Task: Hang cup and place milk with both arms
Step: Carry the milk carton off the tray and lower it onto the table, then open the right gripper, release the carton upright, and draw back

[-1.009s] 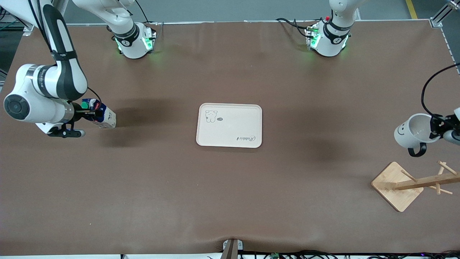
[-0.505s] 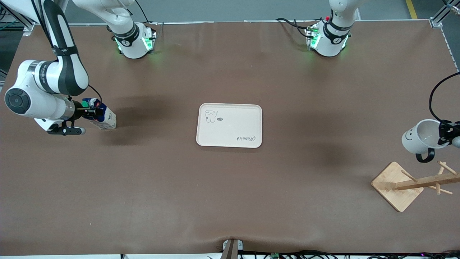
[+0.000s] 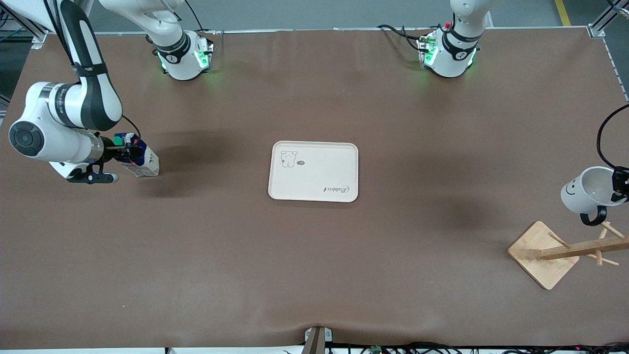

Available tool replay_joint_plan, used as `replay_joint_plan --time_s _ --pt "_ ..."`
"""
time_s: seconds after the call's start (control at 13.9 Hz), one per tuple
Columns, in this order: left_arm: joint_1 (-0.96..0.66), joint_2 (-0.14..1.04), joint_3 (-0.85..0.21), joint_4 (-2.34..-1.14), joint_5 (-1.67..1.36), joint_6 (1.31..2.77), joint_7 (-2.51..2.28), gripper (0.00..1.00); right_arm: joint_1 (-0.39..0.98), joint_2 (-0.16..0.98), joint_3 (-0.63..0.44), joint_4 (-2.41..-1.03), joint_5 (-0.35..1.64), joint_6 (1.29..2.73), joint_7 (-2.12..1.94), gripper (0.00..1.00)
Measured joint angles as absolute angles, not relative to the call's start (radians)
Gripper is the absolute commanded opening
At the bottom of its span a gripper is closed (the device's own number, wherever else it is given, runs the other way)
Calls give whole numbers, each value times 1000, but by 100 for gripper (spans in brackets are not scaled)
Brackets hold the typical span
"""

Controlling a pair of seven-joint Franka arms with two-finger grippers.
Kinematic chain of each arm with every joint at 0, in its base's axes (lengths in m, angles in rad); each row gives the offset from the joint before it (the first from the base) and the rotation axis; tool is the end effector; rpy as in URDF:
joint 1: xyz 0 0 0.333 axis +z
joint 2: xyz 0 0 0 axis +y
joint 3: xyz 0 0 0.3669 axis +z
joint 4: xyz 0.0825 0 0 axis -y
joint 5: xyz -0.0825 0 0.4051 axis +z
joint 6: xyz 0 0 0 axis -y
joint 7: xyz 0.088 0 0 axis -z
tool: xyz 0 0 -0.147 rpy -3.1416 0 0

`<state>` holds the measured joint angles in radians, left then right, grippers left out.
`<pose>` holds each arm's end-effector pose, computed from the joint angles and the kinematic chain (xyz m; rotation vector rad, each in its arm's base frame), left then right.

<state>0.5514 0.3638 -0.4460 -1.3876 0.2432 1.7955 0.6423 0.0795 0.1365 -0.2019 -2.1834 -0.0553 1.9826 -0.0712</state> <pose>0.6956 0.1534 0.5320 -2.9181 0.8235 -0.0634 0.5145 -0.0687 0.3037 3.0556 -0.0356 -0.5253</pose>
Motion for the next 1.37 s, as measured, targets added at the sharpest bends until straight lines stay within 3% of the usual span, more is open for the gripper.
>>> replay_joint_plan --time_s 0.14,0.36,0.58,1.01,1.23,1.37 --pt "552 369 -446 -1383 243 1800 642 0 80 136 -201 -2157 -55 1923 -71 100" --pt "552 377 -446 -1377 243 1809 642 0 82 137 -190 -2018 -55 1724 -71 100" --pt "552 386 -441 -1363 243 1815 642 0 86 158 -182 -1855 -55 1677 -73 100" --pt "552 411 -409 -1343 243 1853 642 0 113 235 -177 -1304 124 1436 -99 100" --pt "552 427 -403 -1339 243 1896 642 0 122 233 -178 -1203 122 1345 -98 100" --pt "552 438 -401 -1339 243 1919 642 0 130 196 -178 -1219 115 1288 -98 100"
